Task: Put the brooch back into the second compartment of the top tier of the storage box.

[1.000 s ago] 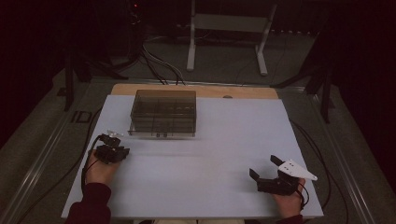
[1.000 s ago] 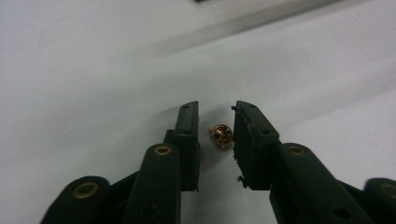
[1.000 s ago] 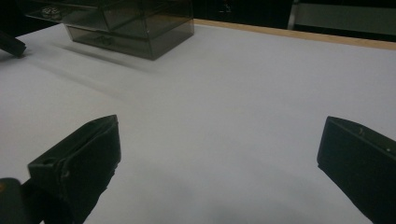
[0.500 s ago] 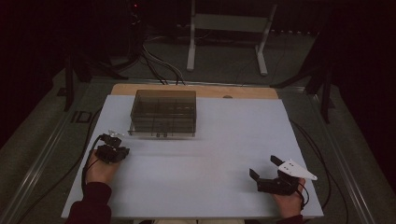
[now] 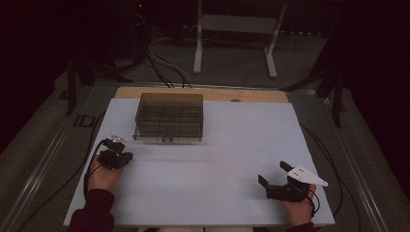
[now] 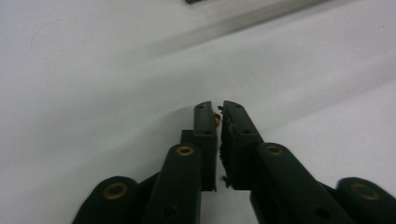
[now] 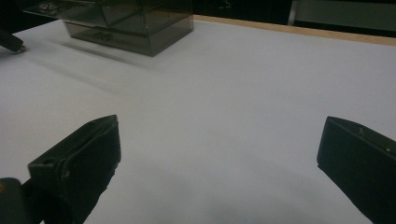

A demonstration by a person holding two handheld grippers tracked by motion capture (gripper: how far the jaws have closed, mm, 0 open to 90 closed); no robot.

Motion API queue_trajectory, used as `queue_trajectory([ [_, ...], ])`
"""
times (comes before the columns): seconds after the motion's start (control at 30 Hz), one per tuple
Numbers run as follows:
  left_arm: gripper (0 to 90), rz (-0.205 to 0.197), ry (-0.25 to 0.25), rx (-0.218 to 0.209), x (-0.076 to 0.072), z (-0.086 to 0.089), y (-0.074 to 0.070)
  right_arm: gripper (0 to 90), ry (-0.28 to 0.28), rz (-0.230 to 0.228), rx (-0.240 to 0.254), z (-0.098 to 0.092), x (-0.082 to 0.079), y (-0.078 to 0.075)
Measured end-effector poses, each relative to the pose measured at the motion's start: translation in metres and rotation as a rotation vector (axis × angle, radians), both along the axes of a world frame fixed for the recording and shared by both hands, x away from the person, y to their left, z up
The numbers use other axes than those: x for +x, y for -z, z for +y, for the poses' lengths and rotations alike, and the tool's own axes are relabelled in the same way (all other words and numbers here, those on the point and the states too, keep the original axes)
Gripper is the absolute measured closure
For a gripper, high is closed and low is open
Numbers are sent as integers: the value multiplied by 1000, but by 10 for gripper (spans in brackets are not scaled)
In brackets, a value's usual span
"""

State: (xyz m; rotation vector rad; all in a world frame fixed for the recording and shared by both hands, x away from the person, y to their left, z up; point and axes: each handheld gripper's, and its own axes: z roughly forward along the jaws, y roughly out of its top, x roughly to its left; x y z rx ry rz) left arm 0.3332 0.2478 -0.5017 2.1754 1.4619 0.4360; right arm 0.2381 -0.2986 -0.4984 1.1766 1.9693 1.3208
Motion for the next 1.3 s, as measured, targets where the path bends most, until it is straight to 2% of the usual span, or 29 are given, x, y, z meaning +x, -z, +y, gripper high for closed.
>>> queue_trajectory([
  [0.1, 863, 3, -1, 0, 0, 0, 1, 1, -1, 0, 0, 0, 0, 0],
  [0.23, 839, -12, -10, -25, 0, 2, -2, 1, -1, 1, 0, 0, 0, 0],
  [0.37, 756, -36, -38, -44, 1, 6, -4, 1, -1, 2, 0, 0, 0, 0],
  [0.47, 676, -30, -54, -39, 4, 7, -2, 1, -1, 3, 2, 0, 0, 0],
  [0.57, 658, -17, -59, -36, 6, 6, 1, 1, -3, 5, 0, 1, 0, 1],
  [0.7, 669, -6, -57, -37, 10, 4, 4, 1, -5, 6, -1, 1, 0, 1],
  [0.93, 795, -4, -52, -20, 11, 5, 6, 1, -6, 10, -2, 1, 1, 1],
  [1.3, 811, -3, -38, -24, 9, 5, 5, 1, -7, 13, -4, 1, 1, 1],
])
